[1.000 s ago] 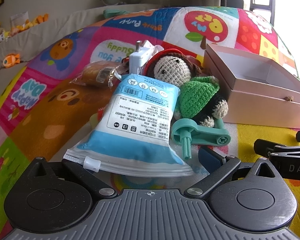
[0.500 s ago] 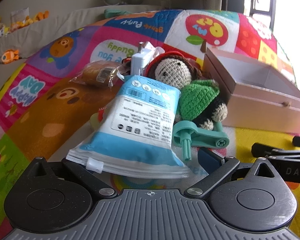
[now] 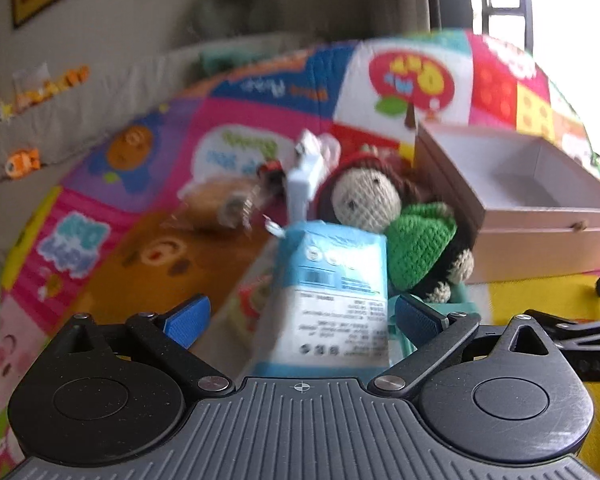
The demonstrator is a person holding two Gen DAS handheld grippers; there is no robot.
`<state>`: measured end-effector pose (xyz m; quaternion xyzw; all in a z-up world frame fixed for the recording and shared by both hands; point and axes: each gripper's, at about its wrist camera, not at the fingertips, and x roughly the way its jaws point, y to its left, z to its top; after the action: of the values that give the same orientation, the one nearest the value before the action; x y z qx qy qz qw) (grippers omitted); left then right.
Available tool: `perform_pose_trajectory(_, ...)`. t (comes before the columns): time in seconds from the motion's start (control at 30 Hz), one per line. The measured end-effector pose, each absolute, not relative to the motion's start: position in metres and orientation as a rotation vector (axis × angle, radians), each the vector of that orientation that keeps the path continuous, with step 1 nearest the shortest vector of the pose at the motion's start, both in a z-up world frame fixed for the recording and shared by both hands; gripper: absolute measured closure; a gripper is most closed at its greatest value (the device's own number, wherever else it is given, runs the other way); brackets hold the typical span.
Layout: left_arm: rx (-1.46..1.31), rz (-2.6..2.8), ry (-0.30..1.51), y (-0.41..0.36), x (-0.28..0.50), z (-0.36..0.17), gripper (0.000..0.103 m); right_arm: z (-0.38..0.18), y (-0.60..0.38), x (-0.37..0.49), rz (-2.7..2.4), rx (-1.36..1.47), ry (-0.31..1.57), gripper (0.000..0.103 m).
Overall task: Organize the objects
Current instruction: 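Grasp the blue-and-white wet-wipes pack with the left gripper, then carry the wipes pack into the pink box with the left gripper while the right gripper grasps the crocheted doll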
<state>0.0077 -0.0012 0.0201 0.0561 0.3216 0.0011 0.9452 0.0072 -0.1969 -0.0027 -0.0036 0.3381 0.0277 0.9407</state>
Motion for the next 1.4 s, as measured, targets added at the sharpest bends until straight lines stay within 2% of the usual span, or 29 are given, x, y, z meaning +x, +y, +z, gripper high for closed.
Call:
perform_pose_trajectory(0.1,0.139,-0.012,0.676,-0.008,0.016,0.015,0.001,-0.003,-0.197,0.007,0.056,-0.008,0.690,0.000)
perform_pose_trajectory(0.13,0.140,-0.023,0.683,-0.009,0.018,0.014,0.007,-0.003,-0.197,0.007,0.056,-0.007,0.690,0.000)
perform_pose_trajectory(0.17,0.141,-0.033,0.681,-0.010,0.016,0.014,0.023,-0.003,-0.197,0.007,0.056,-0.007,0.690,0.000)
perform_pose_trajectory(0.2,0.146,-0.040,0.681,-0.011,0.016,0.013,0.031,-0.003,-0.197,0.007,0.056,-0.008,0.690,0.000)
perform_pose_trajectory(0.23,0.170,-0.024,0.676,-0.014,0.017,0.012,0.033,-0.003,-0.197,0.007,0.056,-0.008,0.690,0.000)
perform_pose_trajectory(0.53,0.157,-0.035,0.664,-0.011,0.019,0.012,0.034,-0.004,-0.197,0.007,0.056,-0.008,0.690,0.000)
perform_pose_trajectory(0.57,0.154,-0.035,0.661,-0.010,0.019,0.013,0.041,-0.005,-0.197,0.007,0.058,-0.006,0.691,0.000)
perform_pose_trajectory(0.63,0.125,-0.048,0.668,-0.005,0.014,0.017,0.043,-0.005,-0.198,0.008,0.080,-0.015,0.705,0.000)
perform_pose_trajectory(0.77,-0.022,-0.200,0.659,0.016,-0.030,0.027,0.044,-0.002,-0.208,0.001,0.176,-0.055,0.763,0.000)
perform_pose_trajectory(0.93,-0.067,-0.276,0.624,0.031,-0.088,0.028,0.044,-0.001,-0.215,-0.019,0.207,-0.083,0.769,0.000)
perform_pose_trajectory(1.27,-0.261,-0.183,0.589,0.088,-0.077,0.036,0.044,0.003,-0.205,-0.008,0.234,-0.088,0.780,0.000)
perform_pose_trajectory(1.4,-0.259,-0.160,0.552,0.104,-0.072,0.044,0.044,0.034,-0.175,-0.012,0.322,-0.192,0.611,0.000)
